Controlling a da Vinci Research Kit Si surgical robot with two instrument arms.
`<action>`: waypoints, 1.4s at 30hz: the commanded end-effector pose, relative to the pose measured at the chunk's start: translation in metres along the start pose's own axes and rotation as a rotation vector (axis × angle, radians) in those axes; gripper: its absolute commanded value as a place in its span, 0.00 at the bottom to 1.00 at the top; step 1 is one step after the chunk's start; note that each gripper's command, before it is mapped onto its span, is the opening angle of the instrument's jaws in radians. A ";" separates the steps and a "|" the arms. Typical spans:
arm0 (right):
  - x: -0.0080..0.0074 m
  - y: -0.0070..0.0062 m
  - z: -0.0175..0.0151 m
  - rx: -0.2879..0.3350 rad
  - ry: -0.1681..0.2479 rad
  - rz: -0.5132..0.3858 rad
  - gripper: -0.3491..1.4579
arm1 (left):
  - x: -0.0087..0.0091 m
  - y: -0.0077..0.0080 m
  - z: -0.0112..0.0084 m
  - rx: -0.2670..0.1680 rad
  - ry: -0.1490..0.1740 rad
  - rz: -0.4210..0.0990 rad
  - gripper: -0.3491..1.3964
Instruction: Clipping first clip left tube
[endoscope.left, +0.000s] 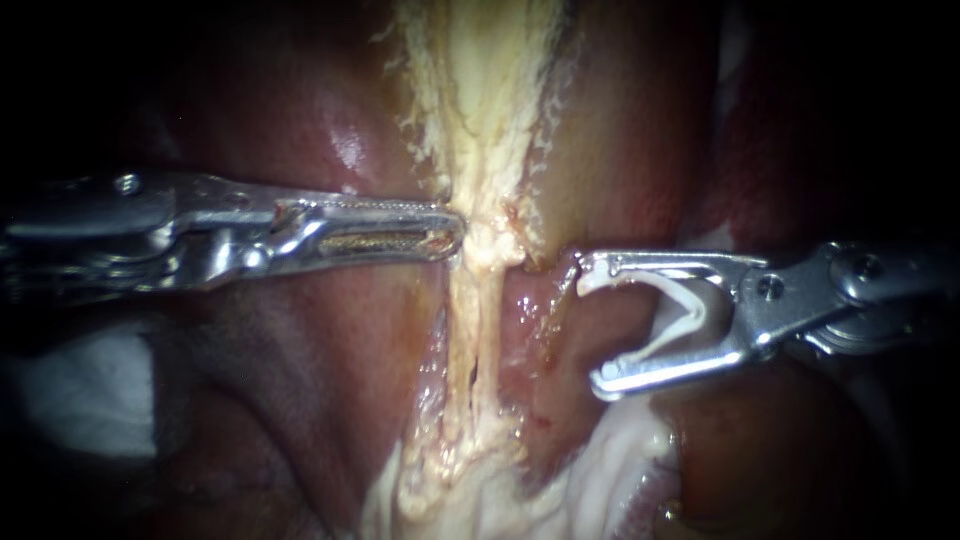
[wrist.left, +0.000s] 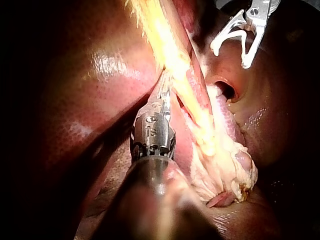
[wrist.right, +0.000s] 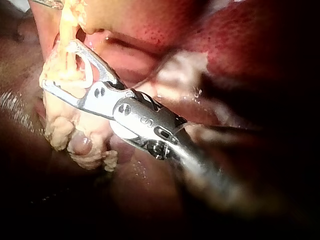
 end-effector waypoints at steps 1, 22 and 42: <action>0.0001 -0.0001 0.0000 0.000 0.000 0.000 0.52 | 0.0000 0.0000 0.0000 0.000 0.000 -0.001 0.00; -0.0078 -0.0015 0.0092 0.105 -0.052 0.202 0.52 | -0.0017 -0.0027 -0.0089 -0.011 0.025 -0.038 0.00; -0.0098 -0.0015 0.0143 0.134 -0.057 0.244 0.52 | -0.0029 -0.0045 -0.0108 -0.013 0.027 -0.046 0.00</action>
